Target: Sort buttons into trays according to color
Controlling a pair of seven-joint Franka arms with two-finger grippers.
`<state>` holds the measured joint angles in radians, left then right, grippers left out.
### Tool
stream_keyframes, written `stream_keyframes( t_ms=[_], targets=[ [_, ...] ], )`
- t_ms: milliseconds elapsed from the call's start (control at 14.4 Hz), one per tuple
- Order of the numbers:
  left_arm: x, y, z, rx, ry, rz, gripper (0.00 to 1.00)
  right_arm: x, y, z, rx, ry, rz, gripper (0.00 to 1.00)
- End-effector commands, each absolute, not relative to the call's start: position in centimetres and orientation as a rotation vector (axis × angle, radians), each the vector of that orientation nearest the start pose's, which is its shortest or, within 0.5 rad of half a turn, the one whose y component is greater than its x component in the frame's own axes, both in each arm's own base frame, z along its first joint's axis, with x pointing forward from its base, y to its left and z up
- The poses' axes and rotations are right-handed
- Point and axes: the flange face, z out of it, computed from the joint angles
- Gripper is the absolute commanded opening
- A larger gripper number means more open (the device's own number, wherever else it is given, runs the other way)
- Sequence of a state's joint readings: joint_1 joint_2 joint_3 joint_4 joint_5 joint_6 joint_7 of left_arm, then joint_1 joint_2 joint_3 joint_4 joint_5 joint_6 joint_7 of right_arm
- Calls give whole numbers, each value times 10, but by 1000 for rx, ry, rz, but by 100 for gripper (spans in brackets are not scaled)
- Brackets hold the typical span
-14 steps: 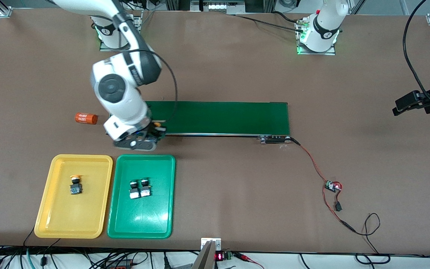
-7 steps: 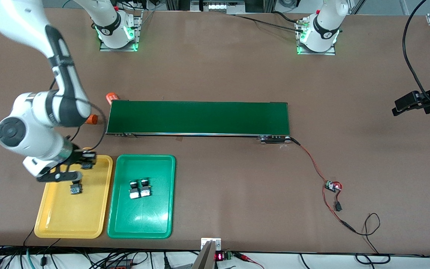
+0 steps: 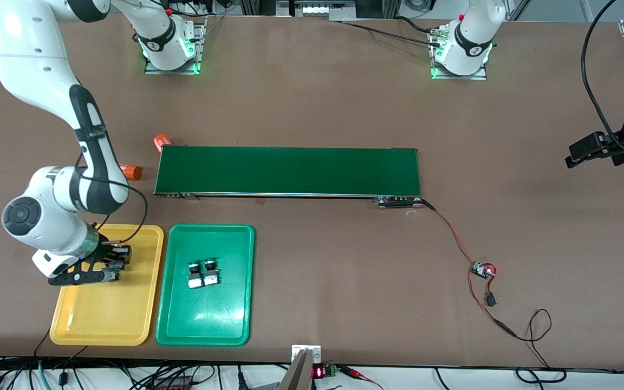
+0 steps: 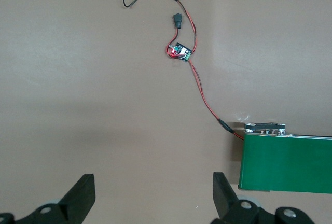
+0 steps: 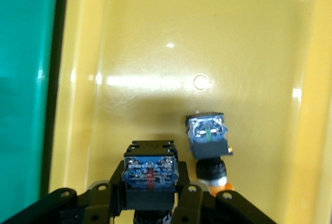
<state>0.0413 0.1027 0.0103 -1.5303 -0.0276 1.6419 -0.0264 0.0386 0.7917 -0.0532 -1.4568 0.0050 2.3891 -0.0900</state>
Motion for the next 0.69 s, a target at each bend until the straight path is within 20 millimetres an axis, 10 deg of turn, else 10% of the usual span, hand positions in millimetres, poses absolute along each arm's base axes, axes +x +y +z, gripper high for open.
stream_keyframes(
  t_ms=[0,138,208,277,623],
  targets=[
    [592,25,598,-3165,-99,-20,100,745,-11,202,-3165,-157,-275,16],
    [592,24,599,-3165,-92,-23,100,745,-11,199,-3164,-151,-278,37],
    [592,24,598,-3165,-89,-20,100,745,-11,199,-3160,-127,-276,88],
    [592,24,599,-3165,-87,-23,100,745,-11,202,-3158,-129,-283,100],
    [591,-6,609,-3171,-14,-51,100,736,0,263,-3149,-133,-112,100]
  ],
)
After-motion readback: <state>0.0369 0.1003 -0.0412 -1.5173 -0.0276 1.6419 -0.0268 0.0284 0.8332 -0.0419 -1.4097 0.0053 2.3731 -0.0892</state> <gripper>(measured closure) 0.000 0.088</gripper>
